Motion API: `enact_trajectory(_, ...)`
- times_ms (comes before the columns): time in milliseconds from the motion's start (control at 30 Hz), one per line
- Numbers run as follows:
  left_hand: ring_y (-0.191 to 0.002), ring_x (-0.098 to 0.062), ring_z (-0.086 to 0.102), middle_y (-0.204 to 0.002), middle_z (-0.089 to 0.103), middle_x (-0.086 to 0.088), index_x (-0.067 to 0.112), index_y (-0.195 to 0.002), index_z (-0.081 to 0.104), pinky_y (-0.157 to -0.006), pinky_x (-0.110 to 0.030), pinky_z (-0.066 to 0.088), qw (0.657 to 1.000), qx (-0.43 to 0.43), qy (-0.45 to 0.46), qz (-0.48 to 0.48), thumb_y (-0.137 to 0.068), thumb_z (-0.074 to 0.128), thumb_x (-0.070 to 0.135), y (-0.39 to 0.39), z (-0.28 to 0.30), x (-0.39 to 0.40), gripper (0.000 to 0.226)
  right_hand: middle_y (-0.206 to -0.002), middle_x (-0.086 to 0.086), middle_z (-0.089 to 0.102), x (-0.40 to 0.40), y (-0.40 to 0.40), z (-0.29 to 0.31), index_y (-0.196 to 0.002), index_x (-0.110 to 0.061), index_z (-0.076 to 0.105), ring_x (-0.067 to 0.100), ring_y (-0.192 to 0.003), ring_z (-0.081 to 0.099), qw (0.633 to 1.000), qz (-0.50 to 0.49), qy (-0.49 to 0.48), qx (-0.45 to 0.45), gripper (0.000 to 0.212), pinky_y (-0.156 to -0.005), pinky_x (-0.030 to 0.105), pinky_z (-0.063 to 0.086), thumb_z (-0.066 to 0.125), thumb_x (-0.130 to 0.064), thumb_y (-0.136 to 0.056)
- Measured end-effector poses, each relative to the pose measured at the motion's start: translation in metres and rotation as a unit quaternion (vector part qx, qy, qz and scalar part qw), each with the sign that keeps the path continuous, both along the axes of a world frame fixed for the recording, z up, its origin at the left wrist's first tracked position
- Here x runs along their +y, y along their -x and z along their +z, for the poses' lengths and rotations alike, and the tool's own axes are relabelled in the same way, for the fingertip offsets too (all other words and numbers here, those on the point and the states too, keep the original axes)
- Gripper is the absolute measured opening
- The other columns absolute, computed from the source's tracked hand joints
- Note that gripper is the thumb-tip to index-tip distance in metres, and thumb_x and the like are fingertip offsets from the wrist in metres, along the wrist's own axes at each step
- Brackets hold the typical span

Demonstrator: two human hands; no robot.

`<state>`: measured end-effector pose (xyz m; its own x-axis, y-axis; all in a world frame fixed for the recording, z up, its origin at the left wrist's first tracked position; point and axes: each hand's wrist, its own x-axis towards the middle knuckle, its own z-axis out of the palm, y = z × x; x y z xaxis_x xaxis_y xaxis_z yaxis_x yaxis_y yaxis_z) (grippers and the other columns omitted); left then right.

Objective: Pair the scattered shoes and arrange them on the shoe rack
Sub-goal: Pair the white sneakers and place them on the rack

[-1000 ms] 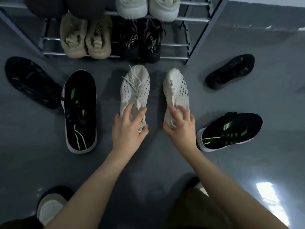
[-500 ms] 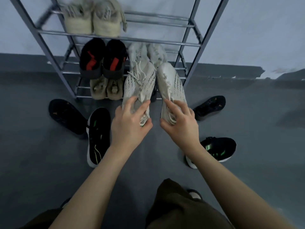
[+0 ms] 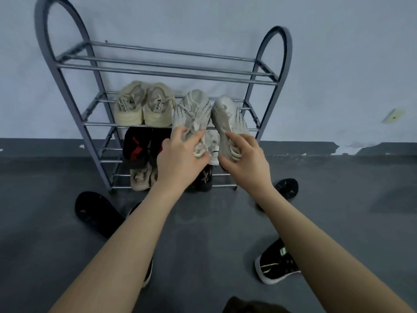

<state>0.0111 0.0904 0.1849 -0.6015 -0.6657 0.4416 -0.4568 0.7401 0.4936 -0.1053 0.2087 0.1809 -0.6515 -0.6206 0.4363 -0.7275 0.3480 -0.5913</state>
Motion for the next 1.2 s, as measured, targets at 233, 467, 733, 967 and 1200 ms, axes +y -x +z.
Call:
enact_trajectory(233, -0.105, -0.029, 0.052, -0.127, 0.045, 0.003, 0.038, -0.128, 0.051, -0.075, -0.038, 0.049, 1.0, 0.005, -0.024, -0.011, -0.076, 0.063, 0.045, 0.065, -0.003, -0.062, 0.054, -0.121, -0.013, 0.049, -0.061, 0.06, -0.001, -0.126, -0.044, 0.046, 0.023, -0.107, 0.054, 1.0, 0.003, -0.001, 0.009, 0.057, -0.076, 0.043, 0.053, 0.065, -0.046, -0.072)
enact_trajectory(467, -0.104, -0.032, 0.053, -0.126, 0.047, 0.0, 0.035, -0.13, 0.05, -0.072, -0.039, 0.05, 1.0, 0.003, -0.01, -0.011, -0.078, 0.063, 0.042, 0.12, -0.012, -0.108, 0.054, -0.118, -0.008, 0.052, -0.111, 0.116, -0.009, -0.126, -0.039, 0.05, 0.025, -0.104, 0.055, 1.0, 0.007, 0.007, 0.001, 0.057, -0.079, 0.043, 0.053, 0.067, -0.048, -0.072)
enact_trajectory(733, -0.102, -0.034, 0.051, -0.123, 0.049, -0.002, 0.033, -0.129, 0.052, -0.07, -0.036, 0.045, 0.999, -0.036, -0.03, 0.011, -0.081, 0.061, 0.042, 0.142, -0.016, -0.137, 0.049, -0.116, -0.013, 0.052, -0.145, 0.148, -0.017, -0.124, -0.041, 0.051, 0.021, -0.105, 0.055, 1.0, 0.022, 0.005, -0.02, 0.057, -0.076, 0.042, 0.053, 0.068, -0.047, -0.07)
enact_trajectory(967, -0.119, -0.034, 0.039, -0.137, 0.034, -0.007, 0.036, -0.137, 0.038, -0.091, -0.044, 0.045, 0.989, -0.114, -0.083, -0.048, -0.082, 0.059, 0.045, 0.138, -0.02, -0.14, 0.059, -0.123, -0.007, 0.048, -0.149, 0.146, -0.031, -0.126, -0.033, 0.053, 0.018, -0.11, 0.052, 0.996, 0.042, 0.027, -0.08, 0.054, -0.089, 0.042, 0.05, 0.069, -0.042, -0.075)
enact_trajectory(1200, -0.126, -0.03, 0.039, -0.143, 0.034, -0.001, 0.037, -0.139, 0.035, -0.094, -0.05, 0.045, 0.988, -0.082, -0.018, -0.131, -0.088, 0.058, 0.033, 0.114, -0.026, -0.142, 0.056, -0.124, -0.001, 0.049, -0.147, 0.141, -0.039, -0.113, -0.036, 0.059, 0.031, -0.115, 0.046, 0.995, 0.074, 0.028, -0.068, 0.032, -0.094, 0.051, 0.044, 0.049, -0.044, -0.083)
